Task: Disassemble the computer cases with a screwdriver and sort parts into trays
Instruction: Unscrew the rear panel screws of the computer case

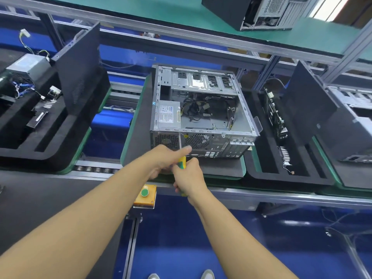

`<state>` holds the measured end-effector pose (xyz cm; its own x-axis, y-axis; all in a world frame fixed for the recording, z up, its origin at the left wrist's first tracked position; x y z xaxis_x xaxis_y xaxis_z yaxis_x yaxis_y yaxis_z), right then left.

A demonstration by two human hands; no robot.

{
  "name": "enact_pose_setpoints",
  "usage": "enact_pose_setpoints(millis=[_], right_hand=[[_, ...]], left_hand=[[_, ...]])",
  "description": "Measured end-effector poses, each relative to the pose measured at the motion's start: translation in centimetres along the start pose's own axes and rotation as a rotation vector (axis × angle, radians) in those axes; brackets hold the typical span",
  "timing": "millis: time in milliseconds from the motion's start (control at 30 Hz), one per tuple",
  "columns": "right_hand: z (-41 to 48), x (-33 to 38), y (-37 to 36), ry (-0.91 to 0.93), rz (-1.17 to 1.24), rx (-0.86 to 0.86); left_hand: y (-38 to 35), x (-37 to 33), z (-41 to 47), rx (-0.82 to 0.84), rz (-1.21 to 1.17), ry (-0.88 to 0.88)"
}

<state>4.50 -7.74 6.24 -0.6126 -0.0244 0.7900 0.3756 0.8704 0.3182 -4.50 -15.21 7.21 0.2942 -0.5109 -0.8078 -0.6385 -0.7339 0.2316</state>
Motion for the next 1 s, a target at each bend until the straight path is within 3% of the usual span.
enact_pose_setpoints(millis=[67,200,300,367,433,500,633,800,900,1000], right_hand=[[-0.3,0.3,0.2,-0.026,0.046,0.062],[-1.4,-0.3,1.1,-0.078,0.342,0.17],[-3.0,-2.3,1.4,-0.236,0.629,0.385],[-3.8,-3.1,1.3,-0.258,0.657,0.494],[-3.8,-3.1,1.0,-0.194,0.648,0.471],[-3.7,-2.9,0.9,-0.127,0.561,0.38],[-3.7,-2.6,0.2,-0.097,0.412,0.26],[-4.2,-2.3,0.4,-0.204,0.614,0.295],[-4.5,-2.1,0.7,-0.225,0.764,0.382],[-4.1,-1.8,1.0,-0.143,0.731,0.278]], left_hand=[[-0.2,-0.2,-0.3,0.121,-0.074,0.036],[0.2,0.2,-0.4,0.141,-0.287,0.025],[0.2,1.2,-0.6,0.213,-0.513,0.011],[0.0,1.8,-0.8,0.253,-0.627,-0.002],[-0.2,2.2,-1.2,0.316,-0.648,0.025],[-0.3,2.2,-1.6,0.354,-0.504,0.087],[-0.1,1.6,-2.0,0.28,-0.385,0.078],[-0.3,1.7,-1.8,0.253,-0.591,0.039],[-0.7,2.1,-2.0,0.319,-0.573,0.015],[-1.1,2.0,-2.4,0.343,-0.477,0.057]])
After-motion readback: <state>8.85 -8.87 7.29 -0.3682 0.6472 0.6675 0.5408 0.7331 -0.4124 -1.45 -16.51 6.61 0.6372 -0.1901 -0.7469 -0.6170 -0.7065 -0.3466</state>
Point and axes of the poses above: each hand's wrist, its own z-axis towards the middle knuckle, its own y-axis out of the back of the hand, x = y × z, the point moved 2 cm from there along z, towards the middle knuckle, and after that the axes turned 2 degrees about -y, right-handed, at the moved point
